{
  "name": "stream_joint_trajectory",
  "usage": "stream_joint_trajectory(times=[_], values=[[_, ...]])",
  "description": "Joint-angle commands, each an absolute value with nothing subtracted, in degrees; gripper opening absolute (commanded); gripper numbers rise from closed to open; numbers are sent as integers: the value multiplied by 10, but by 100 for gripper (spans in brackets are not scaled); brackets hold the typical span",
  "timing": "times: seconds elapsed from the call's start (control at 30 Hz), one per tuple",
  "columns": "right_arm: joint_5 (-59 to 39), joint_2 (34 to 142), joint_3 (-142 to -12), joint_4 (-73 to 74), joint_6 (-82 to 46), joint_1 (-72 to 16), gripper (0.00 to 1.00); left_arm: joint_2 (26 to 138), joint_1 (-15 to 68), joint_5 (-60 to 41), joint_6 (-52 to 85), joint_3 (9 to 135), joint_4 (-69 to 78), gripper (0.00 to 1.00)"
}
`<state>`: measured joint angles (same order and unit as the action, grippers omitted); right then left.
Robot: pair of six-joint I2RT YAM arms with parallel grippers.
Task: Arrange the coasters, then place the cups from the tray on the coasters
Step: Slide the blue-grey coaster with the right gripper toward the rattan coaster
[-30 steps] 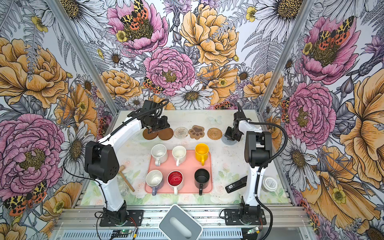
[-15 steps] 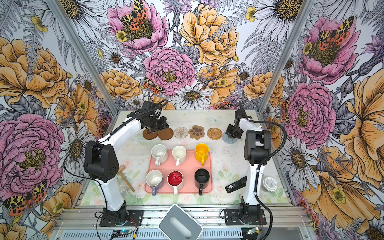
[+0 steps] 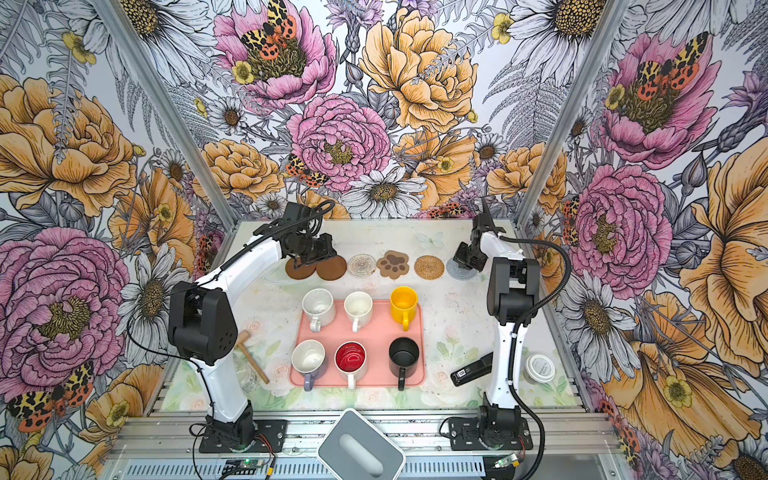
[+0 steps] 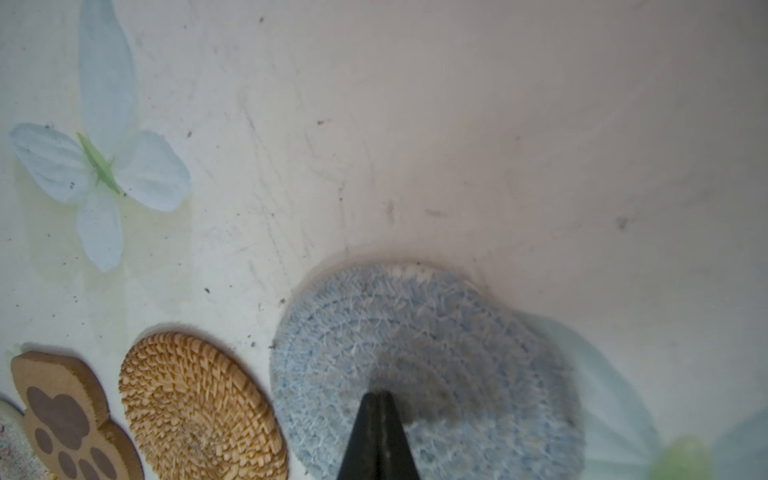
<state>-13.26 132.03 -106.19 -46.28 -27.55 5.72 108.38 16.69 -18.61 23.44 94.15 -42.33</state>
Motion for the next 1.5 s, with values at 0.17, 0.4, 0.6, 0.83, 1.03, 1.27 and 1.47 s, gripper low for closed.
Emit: stream_joint_trajectory(times=[0.17,0.4,0.6,0.83,1.03,1.27,1.47], values=[[-125,1361,-1054,-471,-287,57,5,1070,163,-178,241,938,-408,0],[-129,1361,-1047,-470,-287,51,4,1063,163,-177,243,927,-398,0],[-131,1359,-1048,-470,-287,45,4,1060,162,-178,243,923,-397,0],[-133,1353,-1043,-470,-287,38,4,1059,162,-179,243,920,-395,0],[-134,1349,-1039,-470,-289,34,4,1055,162,-180,243,915,-393,0],[-132,1337,-1025,-470,-288,31,4,1049,162,-181,243,906,-387,0],[-130,1327,-1015,-470,-286,27,4,1049,161,-183,243,901,-384,0]])
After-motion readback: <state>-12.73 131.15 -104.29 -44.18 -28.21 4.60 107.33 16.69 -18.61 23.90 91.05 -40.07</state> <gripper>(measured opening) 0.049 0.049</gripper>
